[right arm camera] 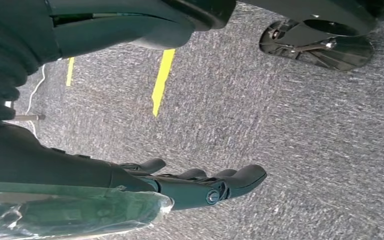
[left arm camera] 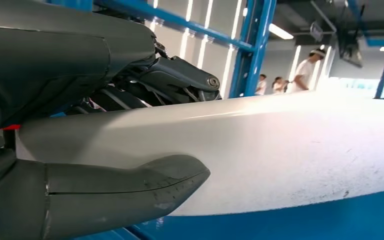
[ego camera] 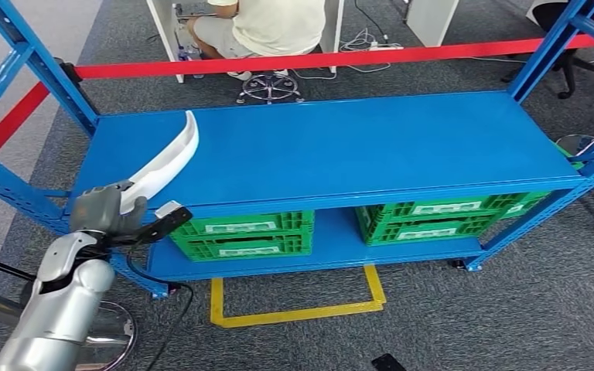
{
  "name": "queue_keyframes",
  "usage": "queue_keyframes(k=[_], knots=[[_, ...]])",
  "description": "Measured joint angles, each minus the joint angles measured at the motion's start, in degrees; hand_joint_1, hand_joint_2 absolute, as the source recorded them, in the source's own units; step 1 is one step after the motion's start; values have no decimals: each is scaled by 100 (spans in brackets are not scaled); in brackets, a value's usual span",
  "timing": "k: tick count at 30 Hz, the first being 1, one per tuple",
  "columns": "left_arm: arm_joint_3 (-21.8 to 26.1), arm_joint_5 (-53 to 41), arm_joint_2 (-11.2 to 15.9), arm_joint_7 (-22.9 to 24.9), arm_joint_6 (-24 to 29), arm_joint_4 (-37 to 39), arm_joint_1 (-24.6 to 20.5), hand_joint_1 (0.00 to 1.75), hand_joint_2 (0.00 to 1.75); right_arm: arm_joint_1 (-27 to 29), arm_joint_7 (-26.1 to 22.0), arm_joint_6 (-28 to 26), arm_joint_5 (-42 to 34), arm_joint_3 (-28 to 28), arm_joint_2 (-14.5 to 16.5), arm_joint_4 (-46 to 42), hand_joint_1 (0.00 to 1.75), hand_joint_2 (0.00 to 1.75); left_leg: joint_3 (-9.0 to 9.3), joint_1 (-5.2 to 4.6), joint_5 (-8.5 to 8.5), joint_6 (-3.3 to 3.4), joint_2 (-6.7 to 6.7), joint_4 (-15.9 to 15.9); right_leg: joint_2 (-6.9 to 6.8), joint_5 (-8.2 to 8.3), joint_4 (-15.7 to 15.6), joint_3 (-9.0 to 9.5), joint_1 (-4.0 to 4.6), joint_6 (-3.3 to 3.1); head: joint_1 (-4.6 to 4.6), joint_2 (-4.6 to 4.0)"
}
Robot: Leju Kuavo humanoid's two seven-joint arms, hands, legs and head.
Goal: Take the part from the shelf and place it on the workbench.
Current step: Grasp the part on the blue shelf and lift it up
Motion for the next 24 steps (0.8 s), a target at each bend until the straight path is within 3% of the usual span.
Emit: queue_keyframes(k=[4,13,17,20,22,24], knots=[[-126,25,-71,-9,-10,-602,340,175,175,10,1,-10,-2,-22,10,2,0,175,-2,0,0,0,0,0,0,0,0,-3,0,0,0,0],[-220,73,-93,-99,17,-1124,577,175,175,23,-2,-16,-23,-71,17,2,0,175,-6,-12,-6,9,0,21,-1,9,-6,-1,-10,11,-1,0],[-472,48,-104,-171,195,-1680,990,175,175,53,-50,-22,-80,-136,37,2,0,175,-13,-35,-32,47,1,38,0,2,-6,-1,-31,31,-1,0],[-675,11,-101,-182,357,-2167,1349,175,175,72,-101,-22,-141,-196,59,5,0,175,-21,-46,-25,98,-2,42,-7,20,-16,10,-42,87,-2,0],[-791,2,-102,-192,475,-2457,1565,175,175,76,-137,-11,-207,-248,66,6,0,175,-11,-20,20,151,3,-17,33,-84,63,-38,-39,115,2,0],[-914,-11,-109,-210,625,-2716,1781,175,175,85,-173,36,-283,-311,67,10,0,175,-13,3,58,196,7,-60,125,-426,555,-263,-35,116,18,0]])
